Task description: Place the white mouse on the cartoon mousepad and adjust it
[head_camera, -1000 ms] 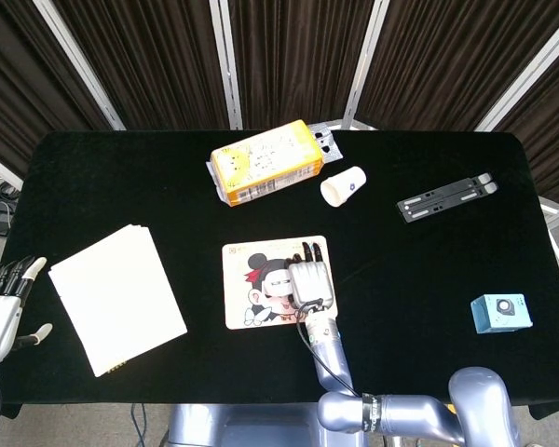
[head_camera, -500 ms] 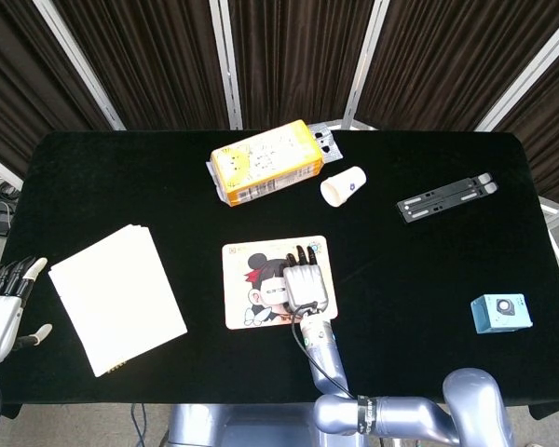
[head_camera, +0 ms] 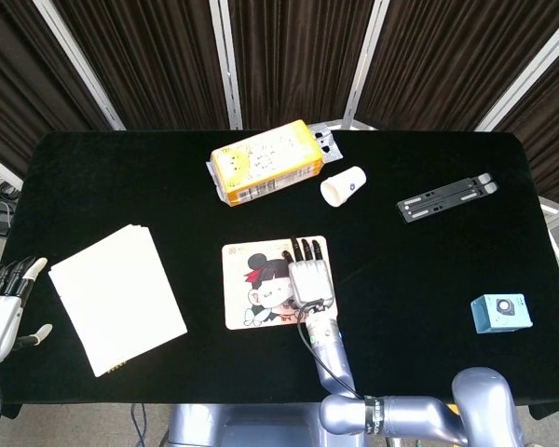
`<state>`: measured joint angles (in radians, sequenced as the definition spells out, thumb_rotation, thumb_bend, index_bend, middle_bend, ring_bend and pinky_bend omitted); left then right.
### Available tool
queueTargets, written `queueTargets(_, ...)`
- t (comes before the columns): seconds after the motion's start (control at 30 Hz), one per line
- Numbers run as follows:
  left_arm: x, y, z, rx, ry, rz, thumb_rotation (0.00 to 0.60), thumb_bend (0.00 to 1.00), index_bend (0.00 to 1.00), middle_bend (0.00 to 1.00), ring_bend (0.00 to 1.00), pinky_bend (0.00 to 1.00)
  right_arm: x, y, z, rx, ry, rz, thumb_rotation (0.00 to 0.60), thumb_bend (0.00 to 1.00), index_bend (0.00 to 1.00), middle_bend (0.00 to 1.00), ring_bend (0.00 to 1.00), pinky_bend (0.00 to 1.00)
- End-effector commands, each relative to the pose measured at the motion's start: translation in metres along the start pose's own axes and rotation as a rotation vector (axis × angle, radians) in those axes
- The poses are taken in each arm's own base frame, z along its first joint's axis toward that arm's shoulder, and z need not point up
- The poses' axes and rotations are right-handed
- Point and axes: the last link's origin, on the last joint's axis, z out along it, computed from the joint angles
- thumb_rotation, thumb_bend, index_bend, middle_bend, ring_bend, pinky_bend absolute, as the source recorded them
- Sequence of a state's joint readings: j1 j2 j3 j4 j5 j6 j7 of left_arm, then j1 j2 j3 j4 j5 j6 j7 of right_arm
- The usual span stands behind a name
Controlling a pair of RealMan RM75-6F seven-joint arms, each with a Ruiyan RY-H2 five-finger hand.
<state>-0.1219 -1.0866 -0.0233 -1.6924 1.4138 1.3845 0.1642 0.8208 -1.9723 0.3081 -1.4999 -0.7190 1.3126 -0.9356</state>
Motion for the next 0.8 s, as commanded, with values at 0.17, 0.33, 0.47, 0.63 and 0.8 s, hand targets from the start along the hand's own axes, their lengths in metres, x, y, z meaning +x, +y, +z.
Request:
queueTargets(0.17,0.000,0.000,-0.001,0.003,-0.001,0.000,0.600,0.20,0.00,0.00,0.00,0.00,0.023,0.043,-0.012,-0.022,0.055,-0.024,0.600,0.09,0.18,0.00,0.00,0.00)
queueTargets(0.33,0.000,0.001,-0.001,0.007,0.000,-0.007,0.600,0.20,0.00,0.00,0.00,0.00,0.041,0.100,-0.034,-0.042,0.117,-0.081,0.600,0.09,0.18,0.00,0.00,0.00)
queueTargets(0.47,0.000,0.003,0.000,0.016,0.001,-0.014,0.600,0.20,0.00,0.00,0.00,0.00,0.053,0.147,-0.065,-0.045,0.177,-0.115,0.600,0.09,0.19,0.00,0.00,0.00)
queueTargets(0.63,0.001,0.009,0.001,0.013,-0.012,-0.029,0.600,0.20,0.00,0.00,0.00,0.00,0.059,0.180,-0.100,-0.051,0.209,-0.101,0.600,0.10,0.19,0.00,0.00,0.00)
queueTargets(0.8,0.007,0.022,0.007,-0.035,-0.016,0.013,0.600,0.20,0.00,0.00,0.00,0.00,0.056,0.197,-0.121,-0.037,0.270,-0.071,0.600,0.13,0.19,0.00,0.00,0.00)
